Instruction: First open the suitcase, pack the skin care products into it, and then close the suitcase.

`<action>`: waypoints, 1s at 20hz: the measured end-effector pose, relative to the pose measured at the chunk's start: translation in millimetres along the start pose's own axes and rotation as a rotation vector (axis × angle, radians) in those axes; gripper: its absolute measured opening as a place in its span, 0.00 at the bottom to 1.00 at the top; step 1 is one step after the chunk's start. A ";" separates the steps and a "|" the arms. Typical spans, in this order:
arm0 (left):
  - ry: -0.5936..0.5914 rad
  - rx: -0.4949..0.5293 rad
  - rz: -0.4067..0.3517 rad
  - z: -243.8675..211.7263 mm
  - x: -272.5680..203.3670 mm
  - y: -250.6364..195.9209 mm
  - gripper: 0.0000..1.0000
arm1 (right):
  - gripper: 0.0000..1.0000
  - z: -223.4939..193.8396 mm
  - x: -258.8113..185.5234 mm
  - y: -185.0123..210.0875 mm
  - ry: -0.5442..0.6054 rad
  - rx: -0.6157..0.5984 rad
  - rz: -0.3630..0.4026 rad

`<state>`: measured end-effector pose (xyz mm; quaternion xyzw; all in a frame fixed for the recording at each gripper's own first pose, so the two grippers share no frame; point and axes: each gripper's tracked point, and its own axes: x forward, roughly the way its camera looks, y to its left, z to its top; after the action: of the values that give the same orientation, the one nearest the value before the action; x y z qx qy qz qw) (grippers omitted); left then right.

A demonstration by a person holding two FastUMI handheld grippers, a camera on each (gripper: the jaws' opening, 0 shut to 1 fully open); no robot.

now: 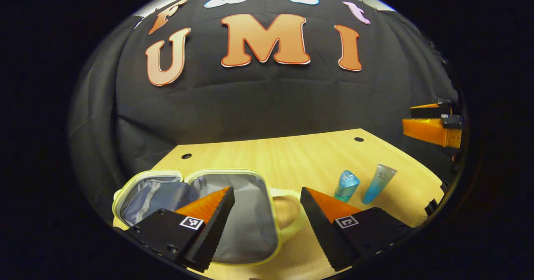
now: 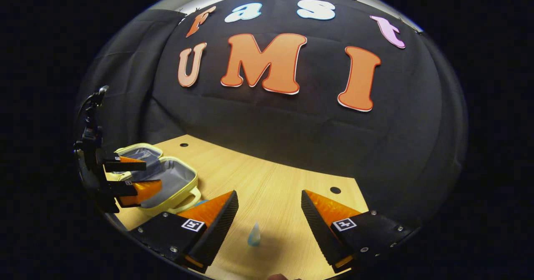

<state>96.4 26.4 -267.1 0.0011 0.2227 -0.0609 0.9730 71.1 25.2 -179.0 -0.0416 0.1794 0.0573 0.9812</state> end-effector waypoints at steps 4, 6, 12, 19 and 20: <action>0.018 -0.008 -0.050 -21.4 8.8 -38.6 0.99 | 0.96 -31.8 7.6 13.7 0.048 -0.038 0.059; 0.024 0.009 -0.074 -31.1 15.4 -55.4 0.99 | 0.96 -44.1 10.8 18.2 0.067 -0.020 0.078; 0.029 0.054 -0.150 -52.9 41.1 -109.4 0.99 | 0.96 -69.6 9.4 9.1 0.113 -0.019 0.084; 0.069 0.025 -0.207 -78.3 78.6 -138.0 0.69 | 0.96 -93.8 9.9 4.6 0.155 -0.023 0.080; 0.064 0.029 -0.202 -77.0 83.1 -138.4 0.56 | 0.96 -98.3 12.0 5.4 0.166 -0.018 0.083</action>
<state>120.9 -118.5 -369.1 -0.0054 0.2517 -0.1620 0.9541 47.5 21.7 -275.3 -0.0477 0.2610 0.0961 0.9594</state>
